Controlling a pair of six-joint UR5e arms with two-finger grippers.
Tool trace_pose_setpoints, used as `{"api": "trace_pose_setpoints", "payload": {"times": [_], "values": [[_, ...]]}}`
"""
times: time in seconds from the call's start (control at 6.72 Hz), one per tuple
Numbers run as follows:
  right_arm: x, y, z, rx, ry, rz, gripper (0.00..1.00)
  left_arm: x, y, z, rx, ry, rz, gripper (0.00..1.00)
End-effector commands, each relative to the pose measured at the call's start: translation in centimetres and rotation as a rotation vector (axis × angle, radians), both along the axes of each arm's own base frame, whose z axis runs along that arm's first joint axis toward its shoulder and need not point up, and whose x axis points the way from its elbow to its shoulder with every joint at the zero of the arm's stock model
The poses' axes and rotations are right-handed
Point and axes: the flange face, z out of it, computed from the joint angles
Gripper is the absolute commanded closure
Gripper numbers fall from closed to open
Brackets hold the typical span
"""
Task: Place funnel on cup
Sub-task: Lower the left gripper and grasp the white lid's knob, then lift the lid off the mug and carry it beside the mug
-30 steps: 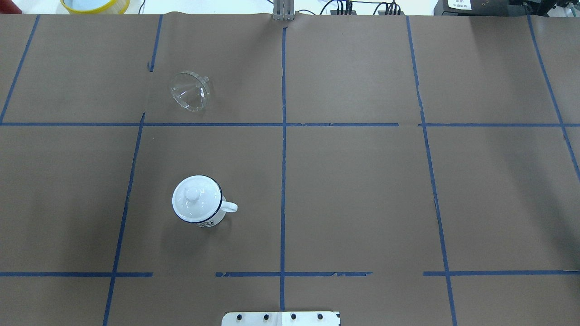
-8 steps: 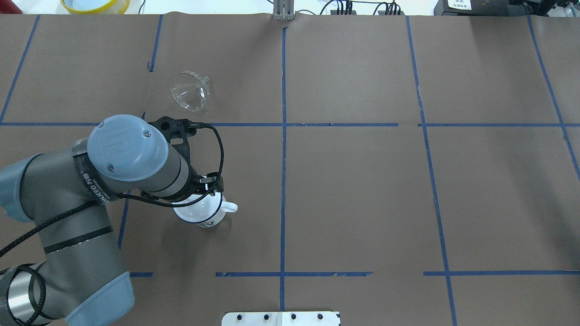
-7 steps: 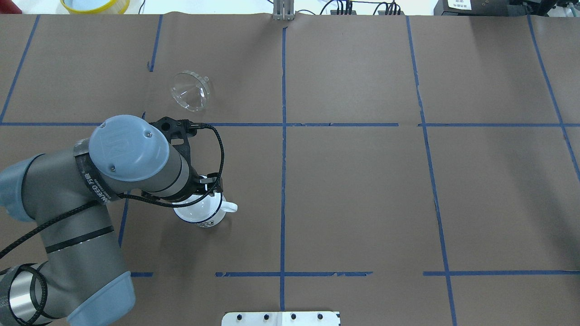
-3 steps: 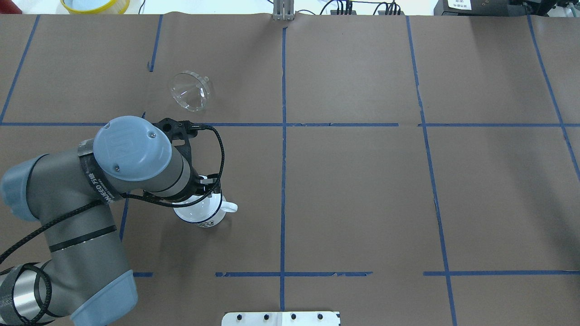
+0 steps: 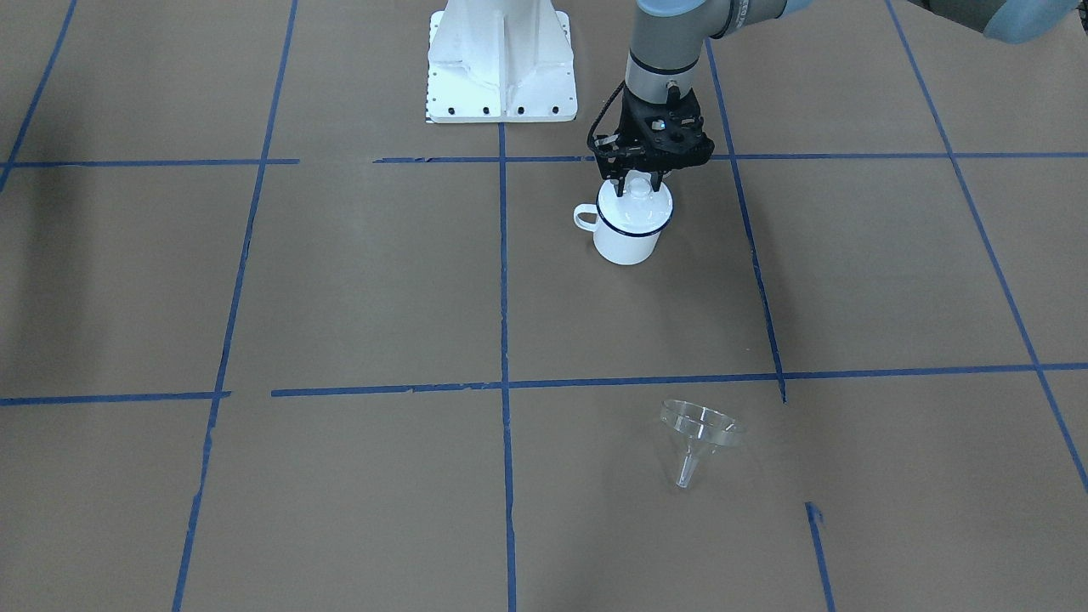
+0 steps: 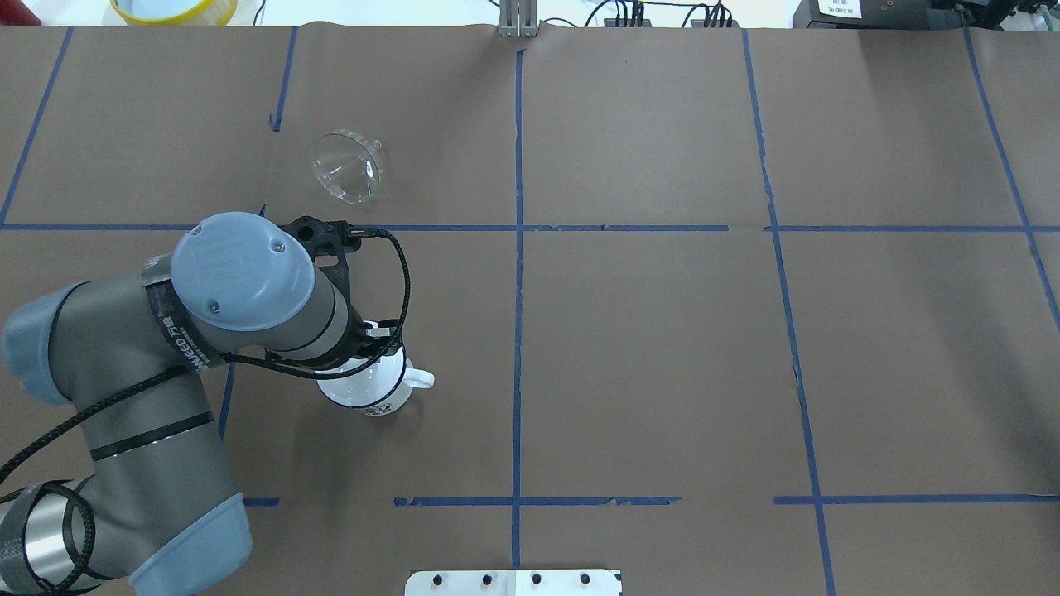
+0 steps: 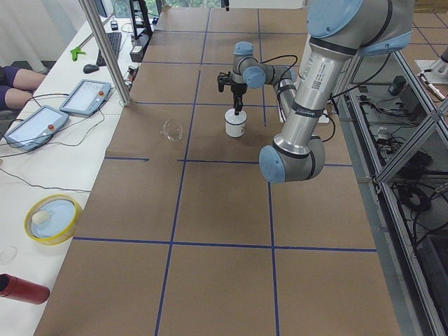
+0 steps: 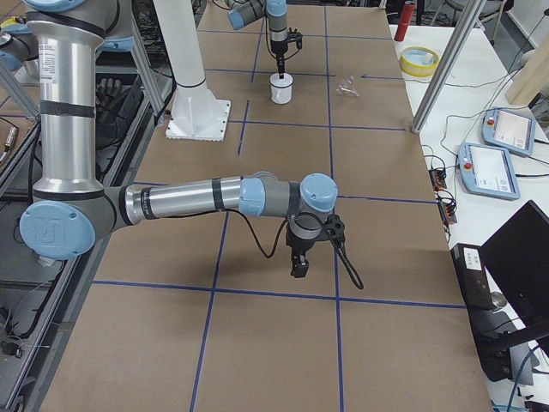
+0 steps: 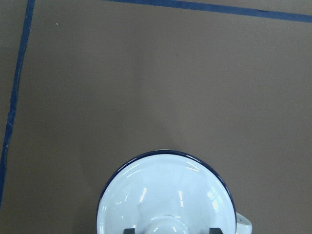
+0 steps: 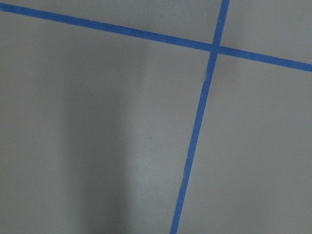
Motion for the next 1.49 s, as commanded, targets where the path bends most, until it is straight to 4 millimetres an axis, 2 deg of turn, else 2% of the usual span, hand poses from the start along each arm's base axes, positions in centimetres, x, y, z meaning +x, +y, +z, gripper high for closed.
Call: {"api": "trace_pose_setpoints", "payload": {"times": [0.0, 0.15, 0.3, 0.45, 0.6, 0.74, 0.89, 1.19, 1.34], "values": [[0.0, 0.0, 0.0, 0.001, 0.0, 0.0, 0.0, -0.4, 0.1, -0.4, 0.002, 0.01, 0.0, 0.84], [0.0, 0.0, 0.0, 0.001, 0.0, 0.0, 0.0, -1.2, 0.0, -1.0, 0.009, 0.024, -0.006, 1.0], [0.0, 0.0, 0.0, -0.001, 0.0, 0.0, 0.0, -3.6, -0.1, -2.6, 0.029, 0.052, -0.025, 1.0], [0.0, -0.1, -0.1, 0.002, 0.0, 0.0, 0.0, -7.2, -1.7, -3.4, 0.061, 0.03, -0.044, 1.0], [0.0, 0.0, 0.0, -0.001, 0.0, 0.0, 0.0, -10.5, -2.3, -4.0, 0.116, 0.003, -0.024, 1.0], [0.0, 0.0, 0.0, 0.001, 0.0, 0.0, 0.0, -12.4, -3.5, -2.8, 0.152, -0.027, -0.002, 1.0], [0.0, 0.0, 0.0, -0.001, 0.0, 0.0, 0.0, -12.9, -2.9, 0.1, 0.166, -0.042, 0.072, 1.0], [0.0, 0.0, 0.0, -0.001, 0.0, 0.0, 0.0, -12.7, -2.8, 4.8, 0.169, -0.005, 0.05, 1.0], [0.0, 0.0, 0.0, -0.001, 0.0, 0.0, 0.0, -10.7, -4.3, 7.1, 0.139, 0.01, 0.011, 1.0]]}}
